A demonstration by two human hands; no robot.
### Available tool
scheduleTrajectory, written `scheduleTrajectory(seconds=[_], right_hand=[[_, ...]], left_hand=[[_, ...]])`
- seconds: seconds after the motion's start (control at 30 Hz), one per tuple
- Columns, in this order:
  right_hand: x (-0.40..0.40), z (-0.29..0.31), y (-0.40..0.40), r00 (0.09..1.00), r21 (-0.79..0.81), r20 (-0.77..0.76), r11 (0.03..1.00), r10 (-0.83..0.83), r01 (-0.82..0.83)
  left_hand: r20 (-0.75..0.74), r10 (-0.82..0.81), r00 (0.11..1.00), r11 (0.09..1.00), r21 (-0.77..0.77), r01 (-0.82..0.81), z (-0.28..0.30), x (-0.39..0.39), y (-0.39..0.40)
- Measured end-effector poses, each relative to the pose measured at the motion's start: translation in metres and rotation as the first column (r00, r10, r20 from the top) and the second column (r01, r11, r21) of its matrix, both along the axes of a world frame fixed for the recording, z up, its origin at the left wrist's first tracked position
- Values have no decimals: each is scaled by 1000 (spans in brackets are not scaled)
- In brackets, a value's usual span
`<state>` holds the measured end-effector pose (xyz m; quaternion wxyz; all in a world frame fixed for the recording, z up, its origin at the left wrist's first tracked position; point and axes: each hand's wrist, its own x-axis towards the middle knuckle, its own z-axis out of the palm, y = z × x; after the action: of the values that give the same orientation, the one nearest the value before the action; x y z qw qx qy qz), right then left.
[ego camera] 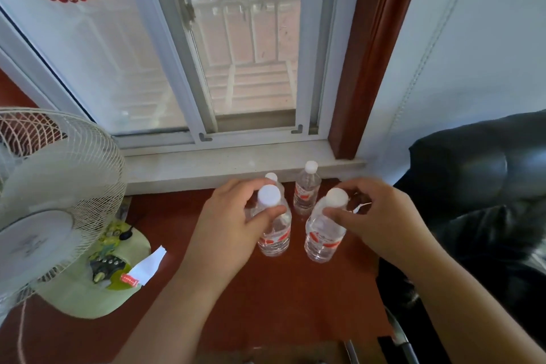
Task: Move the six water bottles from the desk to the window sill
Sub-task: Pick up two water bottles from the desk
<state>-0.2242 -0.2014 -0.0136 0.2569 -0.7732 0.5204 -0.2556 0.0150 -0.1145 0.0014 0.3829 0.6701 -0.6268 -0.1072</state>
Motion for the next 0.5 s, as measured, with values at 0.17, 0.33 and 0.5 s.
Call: scheduleTrajectory(seconds=[0.17, 0.33, 0.5], right_hand=[[-26, 18, 21, 996, -74, -22, 993, -92, 90], [-43, 36, 60, 969, -60, 55, 967, -243, 246], [-43, 44, 109, 895, -72, 119, 895, -430, 439]], left_hand=[[22, -109, 994, 994, -8, 109, 17, -21, -3], [-5, -252, 968, 968, -20, 252, 30, -36, -4], [-2, -411, 912, 910, -57, 410, 41, -49, 2]])
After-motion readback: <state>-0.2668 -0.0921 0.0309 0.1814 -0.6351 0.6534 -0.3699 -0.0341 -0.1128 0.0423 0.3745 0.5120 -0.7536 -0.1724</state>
